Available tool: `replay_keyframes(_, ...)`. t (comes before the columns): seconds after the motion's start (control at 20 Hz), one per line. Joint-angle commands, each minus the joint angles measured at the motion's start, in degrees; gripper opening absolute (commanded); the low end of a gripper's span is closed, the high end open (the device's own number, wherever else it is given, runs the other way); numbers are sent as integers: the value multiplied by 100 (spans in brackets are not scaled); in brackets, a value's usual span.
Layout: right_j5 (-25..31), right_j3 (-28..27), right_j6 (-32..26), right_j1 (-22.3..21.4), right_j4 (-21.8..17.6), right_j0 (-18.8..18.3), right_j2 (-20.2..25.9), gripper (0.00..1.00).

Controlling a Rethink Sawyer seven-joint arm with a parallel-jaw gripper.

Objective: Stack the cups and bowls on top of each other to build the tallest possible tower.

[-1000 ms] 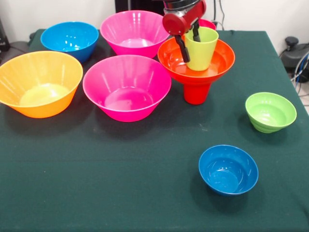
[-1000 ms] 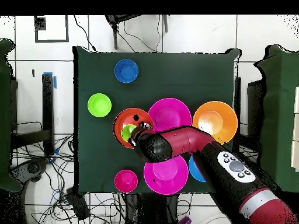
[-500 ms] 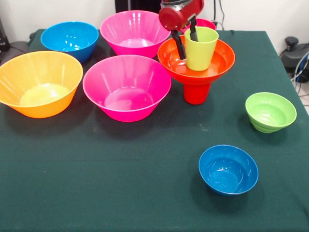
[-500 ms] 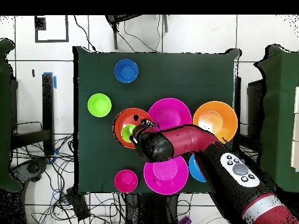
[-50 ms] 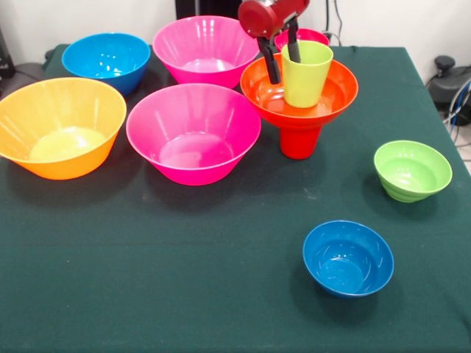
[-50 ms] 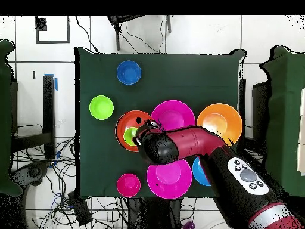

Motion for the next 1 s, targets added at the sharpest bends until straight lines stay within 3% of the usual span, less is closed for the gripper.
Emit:
replay_keyframes(0.05,792,213,336,129,164,189,114,100)
replay_keyframes(0.4,1095,243,285,31,363,227,150,100)
replay_keyframes(1.0,1625,50,245,-516,664,250,283,100)
